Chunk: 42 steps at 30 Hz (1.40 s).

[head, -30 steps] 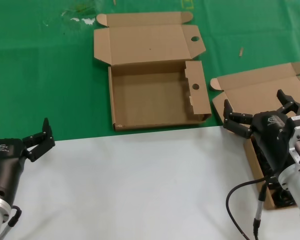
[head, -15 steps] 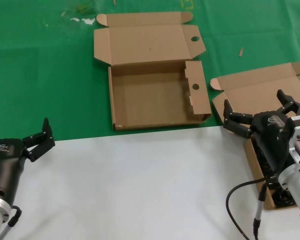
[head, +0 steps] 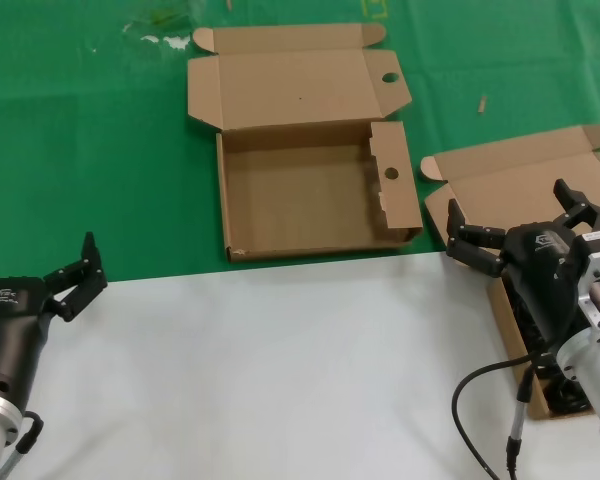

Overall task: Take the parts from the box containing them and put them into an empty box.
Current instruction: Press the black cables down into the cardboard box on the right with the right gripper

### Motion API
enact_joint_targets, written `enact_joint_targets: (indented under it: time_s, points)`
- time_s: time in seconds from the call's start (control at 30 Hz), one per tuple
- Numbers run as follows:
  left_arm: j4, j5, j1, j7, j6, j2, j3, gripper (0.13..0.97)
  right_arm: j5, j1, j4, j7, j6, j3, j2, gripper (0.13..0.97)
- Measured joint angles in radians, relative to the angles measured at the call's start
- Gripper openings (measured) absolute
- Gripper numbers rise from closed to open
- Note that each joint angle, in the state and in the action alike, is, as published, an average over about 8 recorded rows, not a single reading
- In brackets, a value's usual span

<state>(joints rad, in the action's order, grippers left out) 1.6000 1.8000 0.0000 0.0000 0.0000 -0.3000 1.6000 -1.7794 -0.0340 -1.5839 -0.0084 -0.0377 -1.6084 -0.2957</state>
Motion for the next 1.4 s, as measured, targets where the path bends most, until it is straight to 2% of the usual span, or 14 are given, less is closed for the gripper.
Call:
enact_joint_targets:
  time_s: [0.2, 0.33, 0.53, 0.77, 0.83, 1.07, 1.2, 1.4]
  points:
    - [0.000, 0.000, 0.000, 0.000, 0.000, 0.000, 0.000, 0.840, -0.008, 0.009, 0.005, -0.066, -0.059, 0.062, 0.047, 0.966]
    - [0.000, 0.000, 0.000, 0.000, 0.000, 0.000, 0.000, 0.758, -0.017, 0.013, 0.003, -0.098, -0.091, 0.090, 0.062, 0.966]
    - [0.000, 0.000, 0.000, 0.000, 0.000, 0.000, 0.000, 0.650, -0.008, 0.039, -0.024, -0.077, -0.099, 0.073, -0.002, 0.966]
    - [0.000, 0.000, 0.000, 0.000, 0.000, 0.000, 0.000, 0.460, 0.049, 0.107, -0.090, 0.051, -0.095, 0.009, -0.218, 0.966]
    - [0.000, 0.000, 0.000, 0.000, 0.000, 0.000, 0.000, 0.439, 0.078, 0.131, -0.111, 0.098, -0.111, 0.002, -0.295, 0.966]
    - [0.000, 0.000, 0.000, 0.000, 0.000, 0.000, 0.000, 0.287, 0.168, 0.213, -0.170, 0.225, -0.260, 0.031, -0.588, 0.966]
    - [0.000, 0.000, 0.000, 0.000, 0.000, 0.000, 0.000, 0.287, 0.190, 0.225, -0.167, 0.233, -0.377, 0.037, -0.731, 0.966]
    - [0.000, 0.000, 0.000, 0.000, 0.000, 0.000, 0.000, 0.207, 0.203, 0.149, -0.111, 0.151, -0.554, -0.015, -0.855, 0.966]
